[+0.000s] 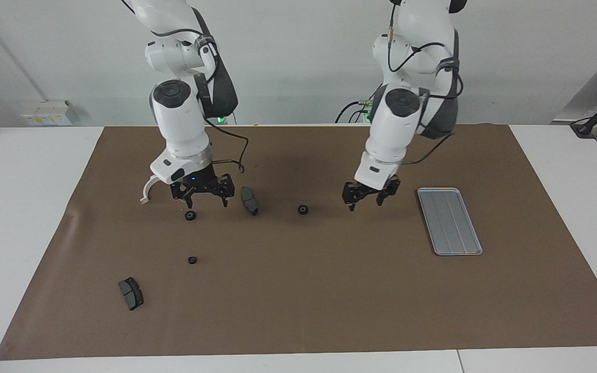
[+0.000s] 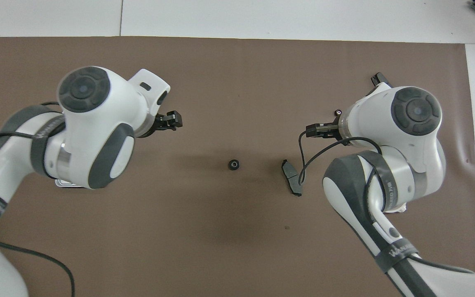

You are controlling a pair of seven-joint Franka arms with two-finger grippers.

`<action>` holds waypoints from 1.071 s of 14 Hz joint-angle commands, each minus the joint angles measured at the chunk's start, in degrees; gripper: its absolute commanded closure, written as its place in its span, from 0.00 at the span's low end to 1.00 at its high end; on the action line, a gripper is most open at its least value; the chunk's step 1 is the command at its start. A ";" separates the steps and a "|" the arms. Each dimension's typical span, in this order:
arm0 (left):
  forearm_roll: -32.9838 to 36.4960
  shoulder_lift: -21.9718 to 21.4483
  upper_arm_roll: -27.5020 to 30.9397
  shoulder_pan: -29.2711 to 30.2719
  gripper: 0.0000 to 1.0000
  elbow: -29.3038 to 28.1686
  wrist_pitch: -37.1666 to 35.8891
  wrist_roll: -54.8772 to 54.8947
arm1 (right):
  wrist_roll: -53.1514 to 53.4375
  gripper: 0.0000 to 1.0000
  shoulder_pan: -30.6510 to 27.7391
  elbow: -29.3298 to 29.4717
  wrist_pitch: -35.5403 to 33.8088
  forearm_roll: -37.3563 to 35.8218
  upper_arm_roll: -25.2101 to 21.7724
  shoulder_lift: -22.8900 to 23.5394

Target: Place bearing gear from tray to pile

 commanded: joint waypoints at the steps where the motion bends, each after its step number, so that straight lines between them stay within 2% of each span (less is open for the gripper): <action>1: -1.96 -1.10 -0.36 8.75 0.12 3.43 -8.19 16.66 | 7.03 0.00 5.41 0.11 3.05 0.40 0.00 2.34; 4: -1.44 -3.46 -0.27 16.84 0.12 3.97 -11.02 29.09 | 13.11 0.00 10.16 3.10 4.90 -0.22 0.00 6.65; 6: -0.48 -5.57 -0.27 19.76 0.12 4.75 -13.56 32.54 | 17.15 0.00 12.98 3.37 7.62 -0.22 0.00 8.58; 8: 2.42 -7.07 -0.36 19.86 0.11 7.64 -18.03 32.55 | 19.27 0.00 16.22 3.72 8.07 -0.65 -0.09 10.51; 11: 2.17 -6.38 -0.79 19.24 0.08 16.60 -26.38 32.28 | 23.74 0.00 18.08 4.68 11.84 -2.58 -0.09 14.20; 13: 1.99 -6.20 -1.32 18.98 0.04 17.94 -28.34 31.85 | 25.34 0.00 19.40 8.19 12.20 -3.73 -0.18 17.72; 15: 1.82 -6.46 -2.02 18.54 0.00 17.94 -27.64 31.76 | 25.43 0.00 19.58 8.55 13.08 -5.31 0.00 19.13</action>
